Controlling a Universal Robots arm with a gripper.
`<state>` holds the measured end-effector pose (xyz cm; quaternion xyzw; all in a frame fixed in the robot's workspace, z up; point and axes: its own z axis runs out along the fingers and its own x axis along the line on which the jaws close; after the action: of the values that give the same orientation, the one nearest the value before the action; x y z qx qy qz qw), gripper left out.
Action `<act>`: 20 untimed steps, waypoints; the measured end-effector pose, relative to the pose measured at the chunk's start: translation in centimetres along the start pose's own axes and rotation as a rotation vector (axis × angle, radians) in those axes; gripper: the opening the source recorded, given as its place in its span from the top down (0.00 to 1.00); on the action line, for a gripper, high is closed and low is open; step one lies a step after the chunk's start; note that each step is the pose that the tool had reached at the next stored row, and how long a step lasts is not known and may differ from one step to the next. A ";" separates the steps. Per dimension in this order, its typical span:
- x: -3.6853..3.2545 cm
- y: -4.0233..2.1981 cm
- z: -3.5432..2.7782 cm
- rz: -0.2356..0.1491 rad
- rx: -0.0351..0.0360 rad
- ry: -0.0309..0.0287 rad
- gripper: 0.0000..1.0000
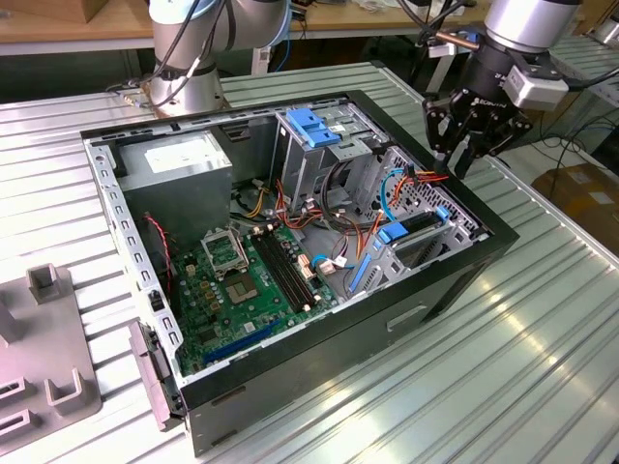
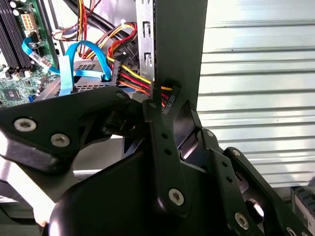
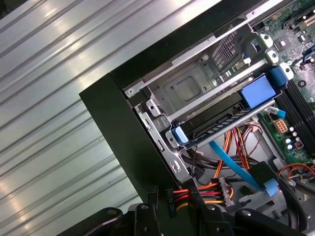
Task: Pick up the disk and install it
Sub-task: 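Insert the first disk wire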
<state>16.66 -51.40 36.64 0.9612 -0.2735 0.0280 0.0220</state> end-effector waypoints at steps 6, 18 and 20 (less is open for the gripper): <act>-0.01 -0.01 0.26 0.000 0.0012 0.0006 0.77; 0.04 0.01 -0.52 0.001 0.0015 0.0003 0.82; 0.04 0.01 -0.54 0.001 0.0014 0.0004 0.82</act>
<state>16.66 -51.40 37.19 0.9612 -0.2737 0.0284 0.0213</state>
